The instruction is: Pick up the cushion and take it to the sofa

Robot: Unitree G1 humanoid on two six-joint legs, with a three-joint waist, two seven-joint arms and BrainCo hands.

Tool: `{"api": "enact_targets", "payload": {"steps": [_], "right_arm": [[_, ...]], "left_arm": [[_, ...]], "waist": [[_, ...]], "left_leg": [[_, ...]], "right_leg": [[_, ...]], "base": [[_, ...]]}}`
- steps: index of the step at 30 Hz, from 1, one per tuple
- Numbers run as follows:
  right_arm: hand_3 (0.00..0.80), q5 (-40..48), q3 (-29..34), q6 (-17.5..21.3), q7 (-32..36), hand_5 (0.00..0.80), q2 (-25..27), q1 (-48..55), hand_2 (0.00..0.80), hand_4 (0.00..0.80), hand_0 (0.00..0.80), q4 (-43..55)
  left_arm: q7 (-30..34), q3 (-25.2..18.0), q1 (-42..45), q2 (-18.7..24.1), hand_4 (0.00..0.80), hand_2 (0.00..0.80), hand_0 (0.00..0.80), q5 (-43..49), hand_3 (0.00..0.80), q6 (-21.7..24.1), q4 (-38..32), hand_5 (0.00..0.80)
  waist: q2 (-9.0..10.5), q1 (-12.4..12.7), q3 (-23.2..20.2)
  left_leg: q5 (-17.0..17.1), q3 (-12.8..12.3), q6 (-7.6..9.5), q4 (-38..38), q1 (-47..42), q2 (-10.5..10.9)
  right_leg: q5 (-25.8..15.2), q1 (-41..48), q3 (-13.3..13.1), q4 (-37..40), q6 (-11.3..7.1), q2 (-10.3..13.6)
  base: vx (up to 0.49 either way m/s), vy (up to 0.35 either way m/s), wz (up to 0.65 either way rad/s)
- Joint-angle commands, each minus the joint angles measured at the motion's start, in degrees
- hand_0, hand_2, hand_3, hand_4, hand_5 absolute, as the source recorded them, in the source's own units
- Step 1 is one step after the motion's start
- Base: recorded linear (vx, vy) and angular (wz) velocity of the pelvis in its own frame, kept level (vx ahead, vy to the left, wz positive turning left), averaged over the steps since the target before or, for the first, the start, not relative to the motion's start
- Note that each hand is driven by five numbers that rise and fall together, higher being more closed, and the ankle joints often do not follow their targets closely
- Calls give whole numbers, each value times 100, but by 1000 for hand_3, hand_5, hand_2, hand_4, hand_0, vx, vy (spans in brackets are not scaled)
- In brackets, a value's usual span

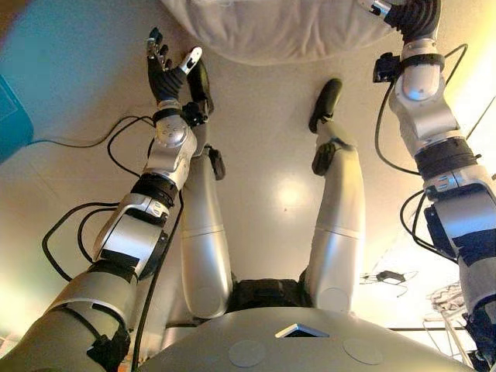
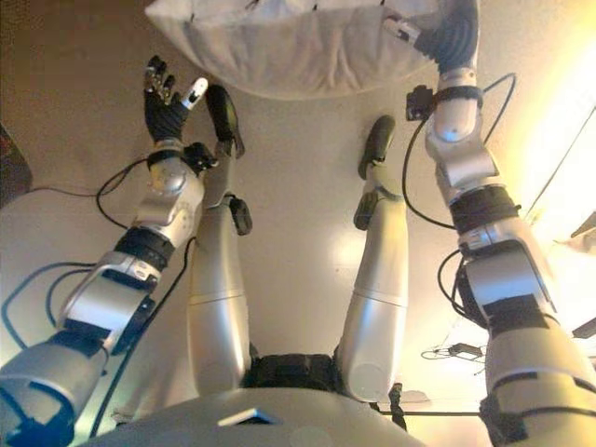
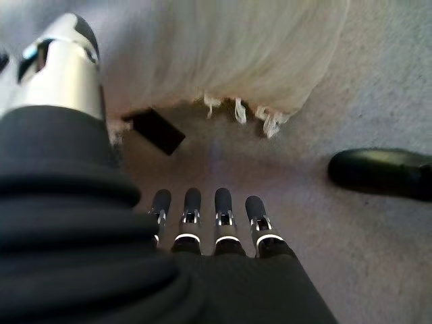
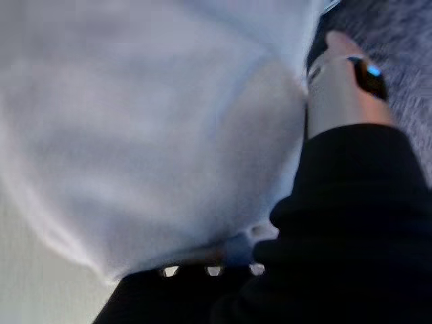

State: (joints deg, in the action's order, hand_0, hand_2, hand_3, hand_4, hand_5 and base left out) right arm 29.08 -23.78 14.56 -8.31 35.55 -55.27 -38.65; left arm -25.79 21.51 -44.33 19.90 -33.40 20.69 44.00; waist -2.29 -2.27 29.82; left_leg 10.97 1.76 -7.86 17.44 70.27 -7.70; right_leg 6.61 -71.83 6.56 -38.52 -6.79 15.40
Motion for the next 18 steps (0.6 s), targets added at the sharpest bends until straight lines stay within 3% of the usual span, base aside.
{"api": "enact_targets", "payload": {"steps": [1,7,13,18], "right_arm": [[0,838,-396,-67,1132,0,-68,-68,0,0,0,533],[0,1700,-478,-93,1760,0,-318,-314,0,0,0,581],[0,2127,-394,-172,2075,0,-724,-523,0,0,0,531],[0,2201,-446,-373,2340,0,-831,-617,0,0,0,536]], "left_arm": [[-43,119,-238,227,0,0,0,199,0,233,-366,0],[-279,316,-668,221,0,0,0,738,0,467,-651,0],[158,527,-1188,47,0,0,0,743,0,209,-591,0],[943,725,-1484,-56,0,0,0,425,0,81,-573,0]], "waist": [[207,202,-2],[193,232,-2],[215,186,-2],[244,122,-2]], "left_leg": [[-617,83,-65,891,375,-145],[-565,94,-92,785,363,-117],[-503,71,-118,738,378,-123],[-450,31,-135,643,404,-149]], "right_leg": [[-1152,-133,-273,1043,-249,95],[-1153,-105,-264,1116,-270,96],[-1196,-120,-293,1139,-307,80],[-1256,-168,-307,1228,-327,62]], "base": [[5,-11,7],[5,13,3],[2,17,1],[1,7,1]]}}
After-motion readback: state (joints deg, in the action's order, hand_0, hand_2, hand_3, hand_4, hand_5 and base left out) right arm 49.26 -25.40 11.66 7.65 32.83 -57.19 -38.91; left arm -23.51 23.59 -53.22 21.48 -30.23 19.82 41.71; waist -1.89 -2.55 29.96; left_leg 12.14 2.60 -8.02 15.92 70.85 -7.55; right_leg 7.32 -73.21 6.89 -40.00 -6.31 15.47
